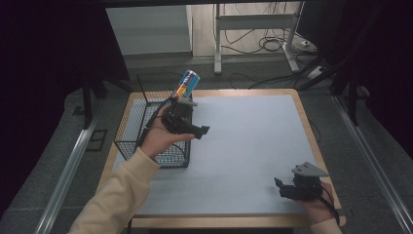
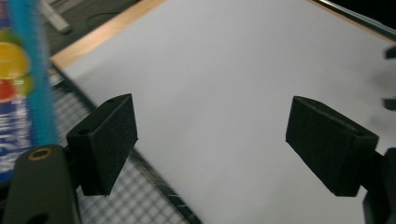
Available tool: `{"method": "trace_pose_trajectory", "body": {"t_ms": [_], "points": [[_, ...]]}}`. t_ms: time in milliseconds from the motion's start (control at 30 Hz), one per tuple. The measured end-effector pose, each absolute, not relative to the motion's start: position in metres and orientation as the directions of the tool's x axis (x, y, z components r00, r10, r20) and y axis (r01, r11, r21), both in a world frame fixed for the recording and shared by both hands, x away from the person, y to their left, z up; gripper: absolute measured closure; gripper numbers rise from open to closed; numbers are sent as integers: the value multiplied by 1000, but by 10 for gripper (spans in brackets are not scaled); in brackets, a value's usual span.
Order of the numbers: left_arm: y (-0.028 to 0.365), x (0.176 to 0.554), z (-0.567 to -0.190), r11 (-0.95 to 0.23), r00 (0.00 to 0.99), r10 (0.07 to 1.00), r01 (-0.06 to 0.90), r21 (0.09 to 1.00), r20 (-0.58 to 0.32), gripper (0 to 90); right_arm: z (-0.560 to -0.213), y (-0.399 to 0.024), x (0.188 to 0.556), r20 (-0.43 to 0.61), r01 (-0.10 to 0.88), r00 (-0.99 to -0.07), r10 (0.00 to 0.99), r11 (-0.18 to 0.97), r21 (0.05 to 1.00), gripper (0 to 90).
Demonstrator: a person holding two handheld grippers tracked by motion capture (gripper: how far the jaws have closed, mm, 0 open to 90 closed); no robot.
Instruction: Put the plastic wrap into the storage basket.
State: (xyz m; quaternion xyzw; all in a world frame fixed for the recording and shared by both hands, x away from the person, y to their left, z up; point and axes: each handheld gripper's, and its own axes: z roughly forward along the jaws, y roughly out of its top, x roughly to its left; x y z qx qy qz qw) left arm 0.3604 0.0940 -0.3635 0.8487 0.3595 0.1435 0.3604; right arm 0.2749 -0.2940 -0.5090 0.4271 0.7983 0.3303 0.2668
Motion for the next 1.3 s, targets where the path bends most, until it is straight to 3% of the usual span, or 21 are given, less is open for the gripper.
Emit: {"method": "trace_pose_trajectory", "body": {"t_ms": [300, 667, 933, 1300], "points": [[68, 326, -390, -519, 768, 639, 462, 719, -32, 168, -509, -294, 274, -144, 504, -492, 858, 416, 757, 120], [62, 284, -455, -529, 794, 603, 470, 707, -77, 170, -509, -294, 274, -145, 503, -491, 859, 415, 758, 120], [65, 277, -488, -554, 785, 614, 504, 663, -82, 172, -509, -293, 275, -149, 497, -496, 856, 420, 759, 120], [64, 277, -498, -565, 784, 616, 507, 651, -77, 170, -510, -291, 276, -156, 480, -508, 847, 429, 766, 120]]}}
